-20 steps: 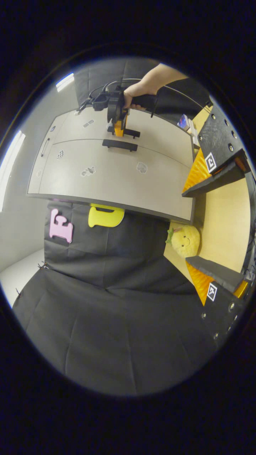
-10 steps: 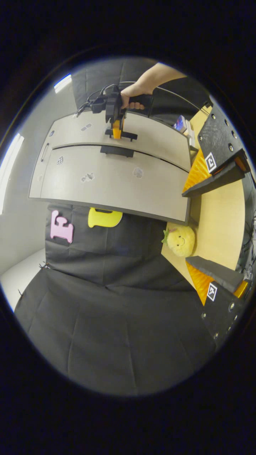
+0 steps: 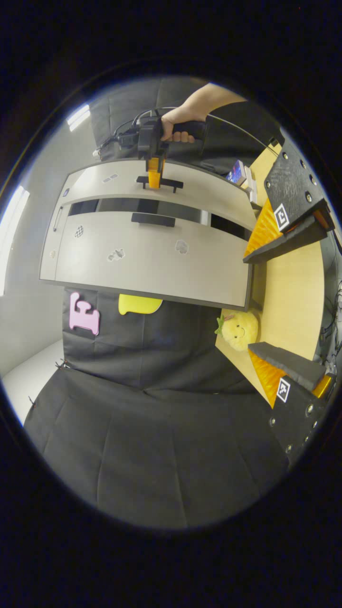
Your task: Open the right door of the double-door shoe cabinet with the right hand, and open the left door with the left hand.
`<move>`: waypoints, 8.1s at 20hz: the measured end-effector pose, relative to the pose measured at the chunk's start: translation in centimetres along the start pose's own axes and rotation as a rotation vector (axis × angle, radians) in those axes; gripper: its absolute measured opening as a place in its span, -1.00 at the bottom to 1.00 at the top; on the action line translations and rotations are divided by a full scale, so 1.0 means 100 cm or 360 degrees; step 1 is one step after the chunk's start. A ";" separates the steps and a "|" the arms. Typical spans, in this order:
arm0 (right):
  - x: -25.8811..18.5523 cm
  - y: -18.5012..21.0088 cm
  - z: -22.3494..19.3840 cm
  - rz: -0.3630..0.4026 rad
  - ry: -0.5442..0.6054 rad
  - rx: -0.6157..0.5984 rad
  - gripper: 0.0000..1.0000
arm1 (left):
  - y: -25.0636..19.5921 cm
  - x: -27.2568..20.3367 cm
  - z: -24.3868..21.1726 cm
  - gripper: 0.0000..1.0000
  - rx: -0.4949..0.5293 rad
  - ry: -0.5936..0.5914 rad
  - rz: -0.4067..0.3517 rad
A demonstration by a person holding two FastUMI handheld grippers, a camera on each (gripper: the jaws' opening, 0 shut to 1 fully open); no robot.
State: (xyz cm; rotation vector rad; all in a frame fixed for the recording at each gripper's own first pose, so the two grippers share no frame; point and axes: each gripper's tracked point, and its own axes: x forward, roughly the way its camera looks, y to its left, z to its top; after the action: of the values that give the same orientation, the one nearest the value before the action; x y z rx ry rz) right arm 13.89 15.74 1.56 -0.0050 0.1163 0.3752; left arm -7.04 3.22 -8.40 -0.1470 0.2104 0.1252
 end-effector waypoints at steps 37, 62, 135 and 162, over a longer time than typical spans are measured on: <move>-0.138 -0.117 -0.003 -0.0158 -0.0051 0.0007 -0.96 | -0.090 0.033 -0.015 0.91 0.0154 0.0025 -0.0283; -0.174 -0.205 -0.001 -0.0273 -0.0098 0.0200 -0.92 | -0.137 0.084 -0.011 0.90 0.0140 0.0081 -0.0516; -0.116 -0.414 -0.045 -0.0545 0.0015 0.0194 0.95 | -0.254 0.287 0.182 -0.92 0.0076 -0.0420 -0.0127; -0.280 -0.246 -0.073 -0.0871 0.0057 0.0101 0.83 | -0.166 0.196 0.169 -0.92 0.0061 -0.0391 -0.0561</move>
State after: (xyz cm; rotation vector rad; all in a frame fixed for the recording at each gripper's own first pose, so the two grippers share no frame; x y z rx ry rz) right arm -3.81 -17.59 -2.88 0.0187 0.1562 -0.1754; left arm 17.59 -8.30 5.89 -0.1275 -0.0597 -0.2111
